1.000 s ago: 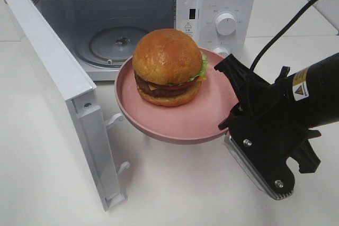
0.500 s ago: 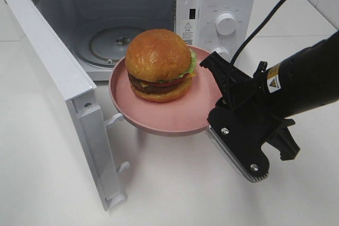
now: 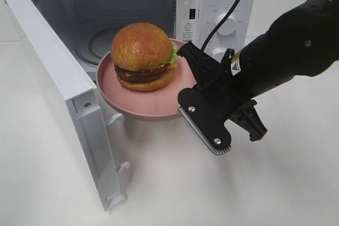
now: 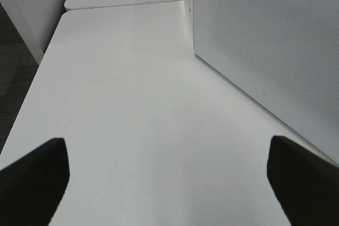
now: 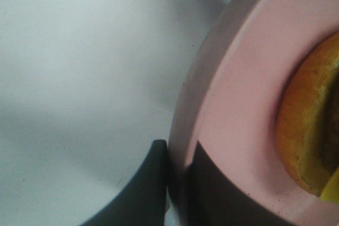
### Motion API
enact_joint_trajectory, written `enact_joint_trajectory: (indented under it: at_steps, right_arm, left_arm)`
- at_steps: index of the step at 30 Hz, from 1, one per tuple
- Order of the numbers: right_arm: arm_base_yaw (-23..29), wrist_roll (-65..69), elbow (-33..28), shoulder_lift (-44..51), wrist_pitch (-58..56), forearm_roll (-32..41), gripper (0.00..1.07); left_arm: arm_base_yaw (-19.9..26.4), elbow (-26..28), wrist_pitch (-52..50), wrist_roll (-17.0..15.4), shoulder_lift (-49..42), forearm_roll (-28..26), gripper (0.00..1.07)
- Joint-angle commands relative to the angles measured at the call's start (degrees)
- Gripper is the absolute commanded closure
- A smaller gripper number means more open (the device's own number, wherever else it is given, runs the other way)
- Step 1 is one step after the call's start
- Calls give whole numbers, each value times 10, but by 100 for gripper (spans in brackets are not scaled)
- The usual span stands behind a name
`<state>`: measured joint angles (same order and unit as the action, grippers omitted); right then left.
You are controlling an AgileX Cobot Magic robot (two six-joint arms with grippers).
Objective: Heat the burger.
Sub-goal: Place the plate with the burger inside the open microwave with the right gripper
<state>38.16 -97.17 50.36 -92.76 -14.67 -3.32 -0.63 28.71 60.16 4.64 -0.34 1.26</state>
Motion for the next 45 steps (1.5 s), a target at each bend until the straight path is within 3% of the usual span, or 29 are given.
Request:
enact_joint_trajectory:
  at_steps: [1, 28, 36, 38, 45]
  right_arm:
    - [1, 24, 36, -18, 36, 2, 107]
    - [1, 72, 178, -142, 3, -4, 107]
    - [1, 160, 237, -187, -25, -54, 107]
    - [1, 217, 262, -204, -30, -96, 107]
    - [1, 254, 299, -229, -41, -122, 107]
  left_arm:
    - [-2, -2, -5, -1, -13, -2, 13]
    - [-2, -2, -5, -1, -13, -2, 13]
    - [-2, -2, -5, -1, -13, -2, 13]
    - [-2, -2, -5, -1, -13, -2, 13]
    - [-2, -2, -5, -1, -13, -2, 13]
